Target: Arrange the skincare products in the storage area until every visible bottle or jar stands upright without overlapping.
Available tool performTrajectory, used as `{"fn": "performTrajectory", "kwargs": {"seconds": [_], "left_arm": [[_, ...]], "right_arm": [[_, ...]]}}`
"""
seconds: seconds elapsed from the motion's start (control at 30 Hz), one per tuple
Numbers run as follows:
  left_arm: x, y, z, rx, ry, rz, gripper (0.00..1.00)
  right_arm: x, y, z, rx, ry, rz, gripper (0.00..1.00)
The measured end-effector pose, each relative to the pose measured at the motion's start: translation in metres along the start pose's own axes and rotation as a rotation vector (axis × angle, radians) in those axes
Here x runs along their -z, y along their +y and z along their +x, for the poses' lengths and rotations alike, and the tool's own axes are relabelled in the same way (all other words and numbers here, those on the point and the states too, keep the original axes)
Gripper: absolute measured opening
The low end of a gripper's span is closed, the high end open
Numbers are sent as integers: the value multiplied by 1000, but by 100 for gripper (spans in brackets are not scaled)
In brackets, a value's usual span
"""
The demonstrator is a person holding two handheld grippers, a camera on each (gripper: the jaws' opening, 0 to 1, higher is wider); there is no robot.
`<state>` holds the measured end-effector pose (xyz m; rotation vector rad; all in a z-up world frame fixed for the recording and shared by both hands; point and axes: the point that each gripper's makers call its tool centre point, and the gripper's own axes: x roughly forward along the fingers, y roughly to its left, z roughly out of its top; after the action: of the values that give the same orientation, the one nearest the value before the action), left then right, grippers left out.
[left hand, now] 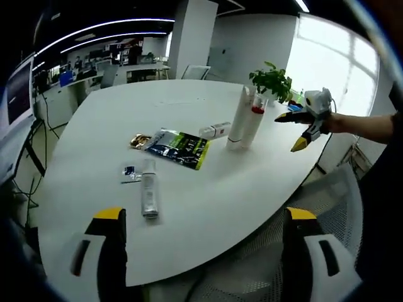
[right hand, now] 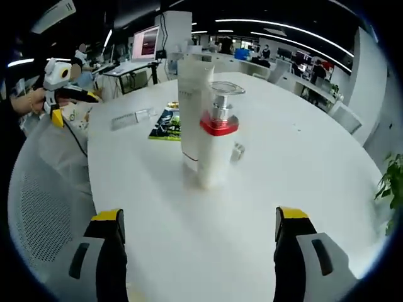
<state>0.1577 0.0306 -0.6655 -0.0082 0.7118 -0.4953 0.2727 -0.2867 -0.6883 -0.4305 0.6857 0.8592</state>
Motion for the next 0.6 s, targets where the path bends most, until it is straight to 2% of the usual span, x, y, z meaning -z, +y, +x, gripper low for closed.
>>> {"fn": "performTrajectory", "kwargs": {"seconds": [0.13,0.2,0.27,0.3,0.37,0.43,0.47,0.57,0.6], "left_arm": [[0,1,-1,-7,1,-7,98],[1,2,-1,-9,2,-8,98],[2,2,-1,-9,3,-12,98],[2,2,-1,-8,2,-13,98],[2,2,0,-6,4,-15,97],[4,-1,0,2,11,-3,97],[5,-2,1,6,20,10,97],[5,-8,1,28,26,27,97],[5,-9,1,35,25,28,97]], "right_arm": [[-6,-21,2,18,15,-32,97],[-17,-31,0,75,1,-43,94],[-28,-52,-6,178,-12,-24,88],[-44,-57,-12,211,-60,4,87],[-54,-69,-15,262,-101,50,88],[-77,-79,-29,335,-171,93,88],[-83,-81,-33,354,-188,105,88],[-99,-78,-42,360,-229,126,91],[-103,-72,-41,324,-242,141,90]]}}
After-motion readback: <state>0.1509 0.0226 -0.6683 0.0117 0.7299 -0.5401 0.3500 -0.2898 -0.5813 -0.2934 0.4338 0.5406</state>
